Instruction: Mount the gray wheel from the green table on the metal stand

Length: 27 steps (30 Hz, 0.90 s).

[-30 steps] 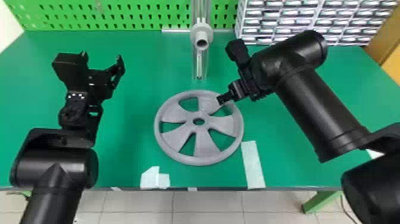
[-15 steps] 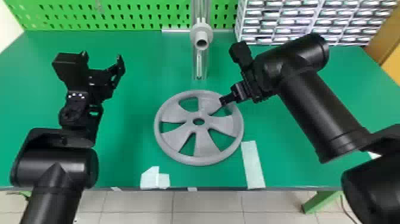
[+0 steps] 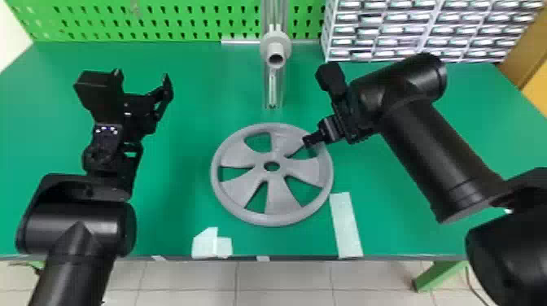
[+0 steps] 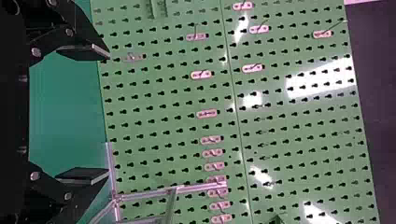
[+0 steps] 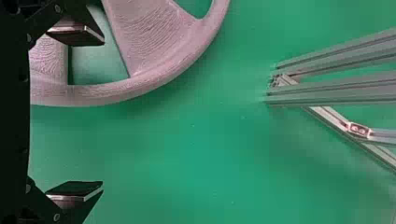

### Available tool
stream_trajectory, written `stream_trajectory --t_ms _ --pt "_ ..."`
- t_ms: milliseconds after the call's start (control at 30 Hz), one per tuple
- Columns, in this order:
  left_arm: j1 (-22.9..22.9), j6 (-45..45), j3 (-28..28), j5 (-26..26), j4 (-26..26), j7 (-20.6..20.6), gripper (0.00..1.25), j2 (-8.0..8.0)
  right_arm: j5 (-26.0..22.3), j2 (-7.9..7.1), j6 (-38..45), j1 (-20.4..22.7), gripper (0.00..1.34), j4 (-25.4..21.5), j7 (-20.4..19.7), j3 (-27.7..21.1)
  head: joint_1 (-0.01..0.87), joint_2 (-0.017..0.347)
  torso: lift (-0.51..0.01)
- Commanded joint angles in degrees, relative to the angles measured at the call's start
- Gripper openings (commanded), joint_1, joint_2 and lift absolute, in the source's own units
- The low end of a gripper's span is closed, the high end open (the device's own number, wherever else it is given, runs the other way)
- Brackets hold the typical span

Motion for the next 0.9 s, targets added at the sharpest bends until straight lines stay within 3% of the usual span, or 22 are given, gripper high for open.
stream_trajectory --t_ms 0,867 --pt "-0.1 0.0 -0.3 -0.4 -0.3 0.0 0.88 0.0 -0.1 0.29 -1.1 -0.3 1.14 1.7 0.0 0.2 0.867 0.052 -0.1" --pt "-0.1 0.0 -0.5 -1.1 -0.7 0.0 0.88 0.09 0.4 0.29 -3.3 -0.1 1.13 5.7 -2.7 -4.1 0.867 0.052 -0.1"
